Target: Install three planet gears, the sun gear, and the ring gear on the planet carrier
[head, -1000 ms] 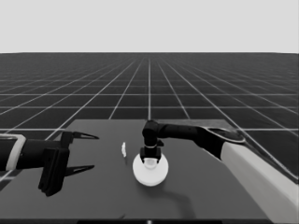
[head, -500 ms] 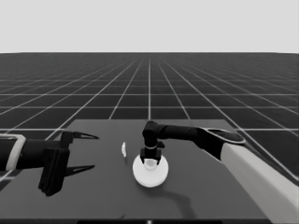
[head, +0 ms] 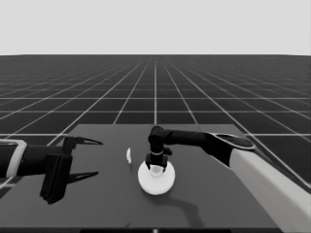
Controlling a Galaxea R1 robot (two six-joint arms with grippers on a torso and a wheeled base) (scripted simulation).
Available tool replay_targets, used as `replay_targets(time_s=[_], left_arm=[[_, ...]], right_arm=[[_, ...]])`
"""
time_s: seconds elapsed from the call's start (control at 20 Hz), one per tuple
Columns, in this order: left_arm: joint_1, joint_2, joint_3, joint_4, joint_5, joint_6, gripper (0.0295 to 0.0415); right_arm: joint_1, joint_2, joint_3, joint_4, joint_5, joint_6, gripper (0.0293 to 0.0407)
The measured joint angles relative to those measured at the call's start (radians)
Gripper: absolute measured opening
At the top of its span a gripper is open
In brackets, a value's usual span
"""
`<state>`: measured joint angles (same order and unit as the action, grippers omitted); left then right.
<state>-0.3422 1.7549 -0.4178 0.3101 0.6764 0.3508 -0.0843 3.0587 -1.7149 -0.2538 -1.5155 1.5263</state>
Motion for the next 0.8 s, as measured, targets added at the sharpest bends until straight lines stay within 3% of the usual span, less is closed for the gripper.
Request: replay_targets(time_s=[0.8], left_arm=[[0.0, 0.0, 0.0, 0.0, 0.0, 0.0, 0.0385]], right_arm=[[0.0, 0.0, 0.0, 0.0, 0.0, 0.14, 0.0348]])
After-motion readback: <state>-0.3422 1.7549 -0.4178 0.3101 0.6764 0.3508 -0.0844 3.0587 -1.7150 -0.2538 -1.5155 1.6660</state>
